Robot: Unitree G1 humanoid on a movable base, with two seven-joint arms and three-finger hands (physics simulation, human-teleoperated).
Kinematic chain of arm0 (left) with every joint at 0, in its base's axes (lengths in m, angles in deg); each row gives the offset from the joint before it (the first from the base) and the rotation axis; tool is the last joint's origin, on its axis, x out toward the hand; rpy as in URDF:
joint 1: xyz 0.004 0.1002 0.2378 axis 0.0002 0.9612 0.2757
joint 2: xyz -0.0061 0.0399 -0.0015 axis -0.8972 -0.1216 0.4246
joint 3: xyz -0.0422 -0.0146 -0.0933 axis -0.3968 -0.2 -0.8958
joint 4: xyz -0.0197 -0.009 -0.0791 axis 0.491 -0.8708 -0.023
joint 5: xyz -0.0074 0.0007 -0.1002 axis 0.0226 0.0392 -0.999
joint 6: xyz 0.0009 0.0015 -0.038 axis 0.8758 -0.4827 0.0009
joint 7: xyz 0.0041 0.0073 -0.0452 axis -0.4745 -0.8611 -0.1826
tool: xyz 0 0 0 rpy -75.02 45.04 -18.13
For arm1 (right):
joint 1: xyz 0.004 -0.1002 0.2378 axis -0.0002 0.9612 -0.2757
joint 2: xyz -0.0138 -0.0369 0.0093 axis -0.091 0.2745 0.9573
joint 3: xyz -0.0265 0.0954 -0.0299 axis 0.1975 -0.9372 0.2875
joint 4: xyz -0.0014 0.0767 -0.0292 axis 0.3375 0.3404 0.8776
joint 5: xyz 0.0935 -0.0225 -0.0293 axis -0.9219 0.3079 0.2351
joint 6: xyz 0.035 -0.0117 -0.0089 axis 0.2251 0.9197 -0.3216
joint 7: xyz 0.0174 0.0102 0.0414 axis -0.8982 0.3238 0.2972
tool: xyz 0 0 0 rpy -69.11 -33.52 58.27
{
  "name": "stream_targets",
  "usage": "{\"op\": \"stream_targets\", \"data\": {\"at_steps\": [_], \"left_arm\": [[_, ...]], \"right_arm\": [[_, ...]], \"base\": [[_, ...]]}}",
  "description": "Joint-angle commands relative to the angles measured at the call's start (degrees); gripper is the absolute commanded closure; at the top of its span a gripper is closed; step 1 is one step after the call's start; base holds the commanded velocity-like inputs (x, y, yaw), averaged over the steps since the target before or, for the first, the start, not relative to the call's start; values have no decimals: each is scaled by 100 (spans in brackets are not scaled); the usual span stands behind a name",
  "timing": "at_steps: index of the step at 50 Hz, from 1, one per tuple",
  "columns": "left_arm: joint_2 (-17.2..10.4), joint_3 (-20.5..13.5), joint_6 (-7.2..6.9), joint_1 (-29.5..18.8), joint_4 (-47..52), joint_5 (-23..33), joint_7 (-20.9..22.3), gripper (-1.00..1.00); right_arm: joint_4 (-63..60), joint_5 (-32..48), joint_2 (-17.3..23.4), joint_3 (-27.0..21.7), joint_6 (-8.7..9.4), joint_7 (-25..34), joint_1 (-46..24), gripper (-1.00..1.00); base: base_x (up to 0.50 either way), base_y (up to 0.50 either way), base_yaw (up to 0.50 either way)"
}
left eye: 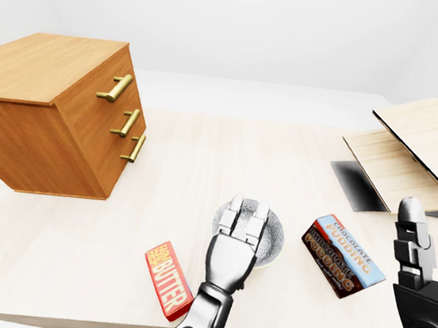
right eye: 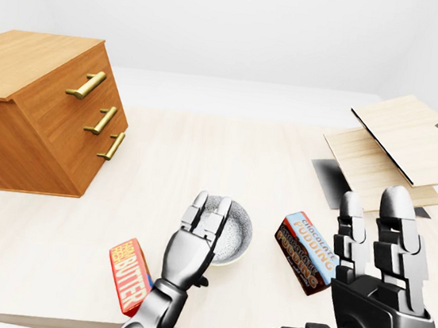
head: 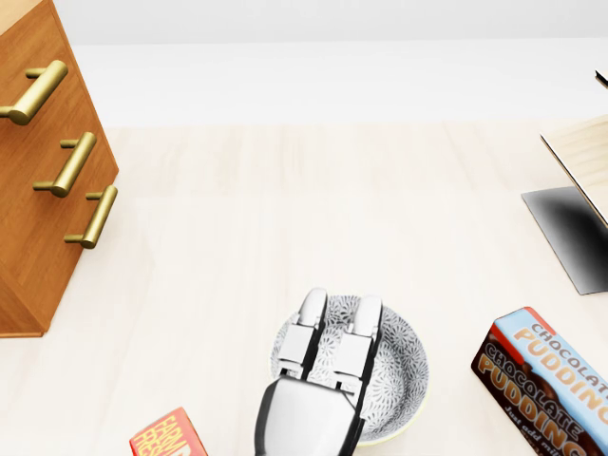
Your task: Close the top drawer of the cabinet and put the bowl on top of it.
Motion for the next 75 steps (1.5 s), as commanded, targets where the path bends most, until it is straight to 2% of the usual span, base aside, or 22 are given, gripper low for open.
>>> {"op": "stream_targets", "data": {"at_steps": [1,25,26,27,28,47,64,71,75], "left_arm": [[50,-74,0,-58,-269,7,-71,-100],[148,-231,0,-195,-537,14,-93,-100],[149,-230,0,-196,-550,22,-100,20],[152,-230,0,-197,-559,18,-109,86],[154,-231,0,-198,-592,12,-132,100],[151,-228,0,-185,-756,173,-63,100],[5,-209,0,-73,-30,144,277,100],[-176,69,0,150,617,-47,701,100],[-236,16,0,132,941,-22,919,100]], "right_arm": [[-7,3,-19,6,0,26,21,-100],[-16,-17,-39,-26,0,59,27,-100],[-17,-15,-41,-25,0,62,27,-100],[-19,-20,-39,-30,0,62,26,-100],[-18,-26,-35,-39,0,56,18,-100],[1,-69,-26,-64,0,52,-8,-100],[12,-29,-29,40,0,57,33,-100],[88,109,-9,211,0,20,60,-100],[113,160,18,298,0,-15,91,-100]], "base": [[0,0,0],[0,0,0],[0,0,0],[0,0,0],[0,0,0],[0,0,0],[0,0,0],[0,0,0],[0,0,0]]}}
